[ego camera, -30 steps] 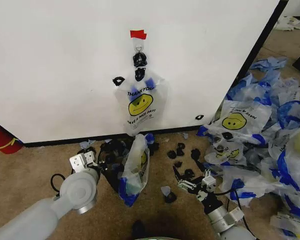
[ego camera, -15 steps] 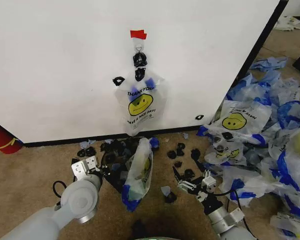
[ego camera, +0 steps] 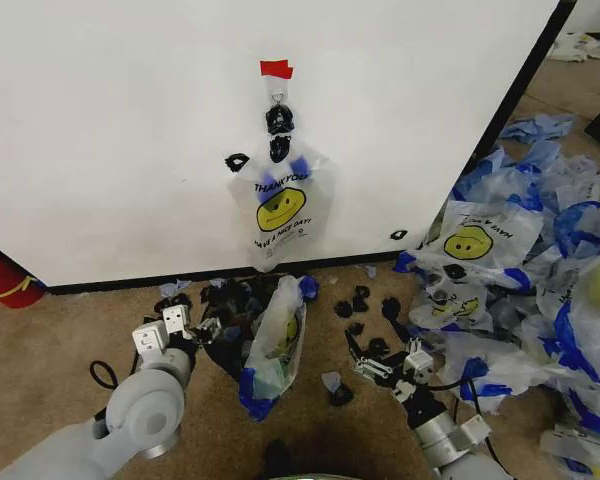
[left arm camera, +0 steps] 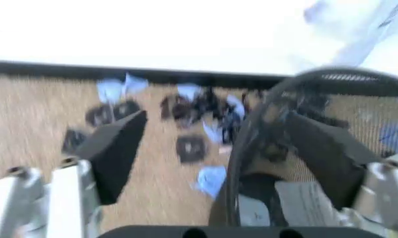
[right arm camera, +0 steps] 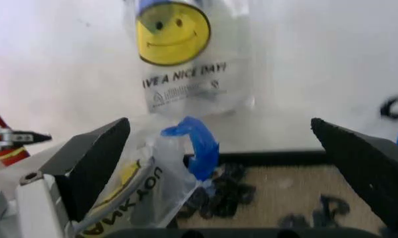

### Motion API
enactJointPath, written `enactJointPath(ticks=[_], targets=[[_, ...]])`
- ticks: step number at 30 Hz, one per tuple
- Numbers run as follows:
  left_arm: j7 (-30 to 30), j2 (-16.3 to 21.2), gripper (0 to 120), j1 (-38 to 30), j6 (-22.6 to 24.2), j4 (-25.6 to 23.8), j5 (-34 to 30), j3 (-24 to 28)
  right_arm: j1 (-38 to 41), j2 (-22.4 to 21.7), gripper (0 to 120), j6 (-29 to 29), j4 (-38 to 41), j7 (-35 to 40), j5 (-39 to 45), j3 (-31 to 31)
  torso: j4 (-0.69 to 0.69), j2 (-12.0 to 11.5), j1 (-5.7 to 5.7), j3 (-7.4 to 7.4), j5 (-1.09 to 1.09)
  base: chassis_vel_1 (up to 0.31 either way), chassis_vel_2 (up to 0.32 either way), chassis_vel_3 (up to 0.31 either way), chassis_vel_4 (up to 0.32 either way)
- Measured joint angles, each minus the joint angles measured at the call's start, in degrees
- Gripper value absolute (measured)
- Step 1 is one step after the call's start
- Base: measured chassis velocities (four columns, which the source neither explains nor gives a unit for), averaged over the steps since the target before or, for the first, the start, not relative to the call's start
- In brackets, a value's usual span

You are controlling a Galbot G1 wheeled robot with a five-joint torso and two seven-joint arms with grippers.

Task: Pick up the garbage bag from the wall and place it over the trash bin.

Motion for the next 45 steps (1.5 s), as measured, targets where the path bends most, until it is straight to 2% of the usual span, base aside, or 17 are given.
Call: enactJointPath(ticks=[1, 4, 8, 12, 14, 18, 27, 45], targets=[[0.38, 0.35, 93, 0.13, 0.00, -0.37, 0.66, -0.15, 0.80, -0.03, 100, -1.88, 1.04, 1.44, 1.43, -1.07, -0.01, 0.00, 0.00, 0.00, 0.01, 0.000, 0.000, 0.000, 0.000], [0.72, 0.73, 95, -0.05, 0.02, -0.61, 1.06, -0.34, 3.14, 0.02, 100, -5.69, 2.91, 3.93, 5.14, -3.74, -0.01, 0.00, 0.00, 0.00, 0.00, 0.000, 0.000, 0.000, 0.000], [0.89, 1.12, 95, -0.82, 0.00, -0.15, 1.11, -0.39, 7.49, 0.48, 100, -9.06, 4.18, 6.42, 9.04, -7.76, -0.01, 0.00, 0.00, 0.00, 0.00, 0.000, 0.000, 0.000, 0.000], [0.99, 1.42, 94, -1.86, -0.33, 0.54, 1.11, -0.33, 15.50, 2.56, 100, -11.94, 3.74, 10.65, 13.38, -14.94, 0.00, 0.00, 0.00, 0.01, 0.00, 0.000, 0.000, 0.000, 0.000], [1.00, 1.42, 94, -1.89, -0.35, 0.57, 1.11, -0.33, 16.03, 2.77, 100, -12.18, 3.68, 11.06, 13.79, -15.45, -0.01, 0.00, 0.00, 0.01, 0.00, 0.000, 0.000, 0.000, 0.000], [1.29, 0.78, 94, -1.64, -1.16, 1.82, 2.02, -0.32, 21.77, 6.13, 100, -15.83, 2.34, 17.81, 17.74, -21.55, 0.00, 0.00, 0.01, 0.01, 0.01, 0.000, 0.000, 0.000, 0.000], [1.88, -0.61, 93, -2.04, -2.33, 3.90, 3.27, 0.69, 25.53, 10.74, 100, -17.27, -0.83, 21.75, 19.11, -25.43, -0.01, 0.00, 0.00, 0.01, 0.01, 0.000, 0.000, 0.000, 0.000], [2.53, -2.61, 90, -5.20, -3.52, 6.97, 5.28, 4.10, 29.83, 14.83, 99, -22.81, -2.68, 29.49, 19.44, -28.58, -0.02, 0.00, 0.00, 0.00, 0.01, 0.000, 0.000, 0.000, 0.000]])
